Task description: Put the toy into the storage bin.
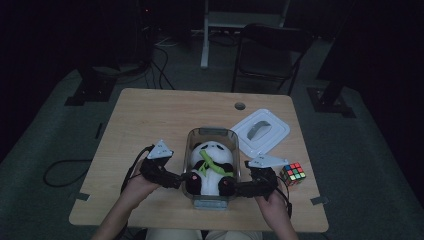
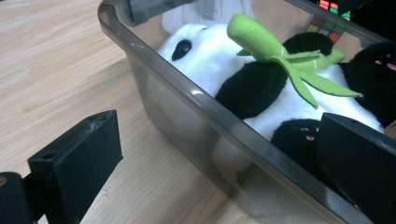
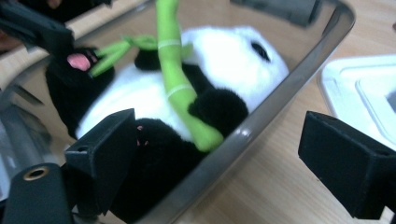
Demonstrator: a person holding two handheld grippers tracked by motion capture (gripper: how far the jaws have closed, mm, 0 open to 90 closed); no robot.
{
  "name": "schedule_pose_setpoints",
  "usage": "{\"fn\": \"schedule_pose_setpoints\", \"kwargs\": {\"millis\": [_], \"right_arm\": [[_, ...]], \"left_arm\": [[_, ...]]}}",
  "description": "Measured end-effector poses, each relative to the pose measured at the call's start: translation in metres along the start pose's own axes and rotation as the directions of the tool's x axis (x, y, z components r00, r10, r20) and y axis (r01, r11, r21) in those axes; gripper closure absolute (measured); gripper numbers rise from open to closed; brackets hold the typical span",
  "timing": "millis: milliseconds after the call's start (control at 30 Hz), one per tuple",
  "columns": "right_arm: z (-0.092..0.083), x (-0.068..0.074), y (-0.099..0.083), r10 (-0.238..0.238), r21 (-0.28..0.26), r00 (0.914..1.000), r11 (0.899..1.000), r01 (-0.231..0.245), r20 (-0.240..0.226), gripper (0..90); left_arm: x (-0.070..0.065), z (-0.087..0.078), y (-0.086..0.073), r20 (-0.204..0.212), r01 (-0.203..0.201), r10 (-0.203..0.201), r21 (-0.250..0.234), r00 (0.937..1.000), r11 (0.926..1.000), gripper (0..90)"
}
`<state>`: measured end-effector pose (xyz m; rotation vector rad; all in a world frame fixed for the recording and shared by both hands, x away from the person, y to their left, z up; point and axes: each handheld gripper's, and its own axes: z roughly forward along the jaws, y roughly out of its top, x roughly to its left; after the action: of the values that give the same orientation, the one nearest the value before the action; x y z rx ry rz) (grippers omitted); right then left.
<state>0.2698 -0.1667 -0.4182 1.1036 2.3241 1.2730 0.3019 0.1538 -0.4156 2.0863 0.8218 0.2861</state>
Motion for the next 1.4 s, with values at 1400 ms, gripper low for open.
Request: {"fn": "schedule_pose_setpoints", "kwargs": {"millis": [1400], "right_arm": [[-0.071,-0.103,-0.064,0.225,-0.119,0.9371,0.973,-0.200,0.266,11.3]], "left_arm": [[0.012,-0.010,-0.006,-0.028,-0.003,0.002,-0.019,0.9996,0.9998,1.8]]}}
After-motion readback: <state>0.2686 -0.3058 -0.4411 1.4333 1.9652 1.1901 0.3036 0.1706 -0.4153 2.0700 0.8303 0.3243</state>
